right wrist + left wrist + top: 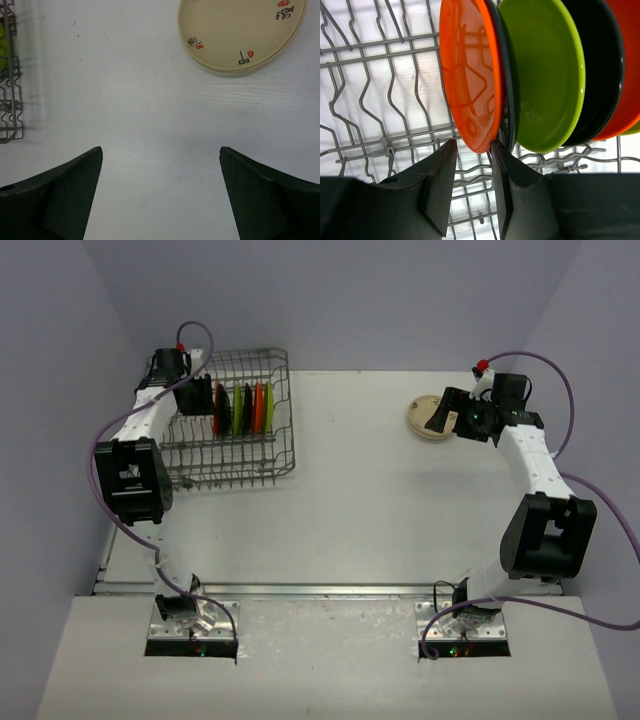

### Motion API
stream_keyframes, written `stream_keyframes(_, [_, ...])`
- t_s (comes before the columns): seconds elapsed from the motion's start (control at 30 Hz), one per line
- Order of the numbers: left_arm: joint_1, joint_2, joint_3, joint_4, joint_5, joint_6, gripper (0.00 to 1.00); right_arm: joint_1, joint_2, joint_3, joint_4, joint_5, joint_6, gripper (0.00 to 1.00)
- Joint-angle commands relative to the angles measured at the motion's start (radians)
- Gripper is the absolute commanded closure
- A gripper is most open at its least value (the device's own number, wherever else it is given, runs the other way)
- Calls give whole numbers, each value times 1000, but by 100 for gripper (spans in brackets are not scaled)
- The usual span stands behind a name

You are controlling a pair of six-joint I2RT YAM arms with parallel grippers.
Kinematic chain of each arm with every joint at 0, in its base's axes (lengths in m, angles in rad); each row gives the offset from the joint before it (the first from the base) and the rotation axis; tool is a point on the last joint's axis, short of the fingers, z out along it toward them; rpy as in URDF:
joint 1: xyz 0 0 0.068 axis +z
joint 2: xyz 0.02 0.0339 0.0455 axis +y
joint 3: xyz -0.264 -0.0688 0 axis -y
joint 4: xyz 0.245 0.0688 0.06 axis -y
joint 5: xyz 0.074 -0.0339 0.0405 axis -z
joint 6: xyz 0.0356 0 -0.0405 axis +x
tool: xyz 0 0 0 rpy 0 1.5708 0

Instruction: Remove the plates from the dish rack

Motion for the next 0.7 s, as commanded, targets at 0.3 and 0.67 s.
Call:
stream_keyframes(0.3, [-4, 16, 0, 64, -2, 11, 67, -2, 14, 34, 11, -19, 11, 1])
stream_keyframes(0.67, [-6, 43, 55, 67, 7, -9, 67, -2, 25, 27, 15, -29, 17, 1])
